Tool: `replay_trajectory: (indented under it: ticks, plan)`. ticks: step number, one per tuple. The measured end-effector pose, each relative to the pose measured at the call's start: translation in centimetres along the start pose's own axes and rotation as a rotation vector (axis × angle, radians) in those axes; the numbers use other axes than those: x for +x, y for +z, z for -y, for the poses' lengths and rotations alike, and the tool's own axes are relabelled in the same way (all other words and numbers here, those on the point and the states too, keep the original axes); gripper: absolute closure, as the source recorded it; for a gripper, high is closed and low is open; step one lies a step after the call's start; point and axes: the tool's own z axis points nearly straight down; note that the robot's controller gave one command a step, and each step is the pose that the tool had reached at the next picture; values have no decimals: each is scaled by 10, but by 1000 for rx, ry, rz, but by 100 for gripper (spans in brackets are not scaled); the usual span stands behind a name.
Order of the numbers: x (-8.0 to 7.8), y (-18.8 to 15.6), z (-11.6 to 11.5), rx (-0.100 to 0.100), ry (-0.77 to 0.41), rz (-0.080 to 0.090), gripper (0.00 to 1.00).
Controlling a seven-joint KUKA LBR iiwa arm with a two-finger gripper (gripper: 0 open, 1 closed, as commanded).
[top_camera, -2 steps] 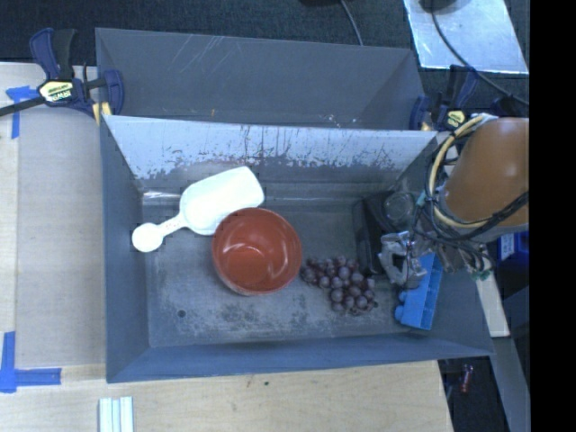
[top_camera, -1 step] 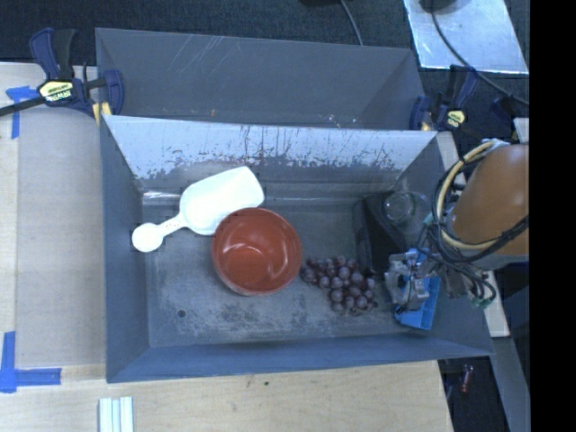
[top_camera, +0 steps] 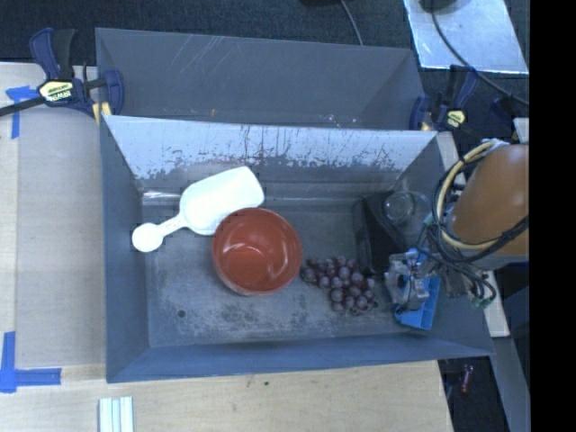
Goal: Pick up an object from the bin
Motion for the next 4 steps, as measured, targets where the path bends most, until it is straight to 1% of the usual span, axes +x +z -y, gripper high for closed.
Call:
replay_trajectory:
  ticks: [1,2,3,4]
  plan:
    - [-1,32,1,-2,17,-5,100]
    - [-2,34,6,0,11,-2,100]
    - [-5,33,11,-2,-44,-5,100]
    - [-2,-30,24,-1,-221,0,100]
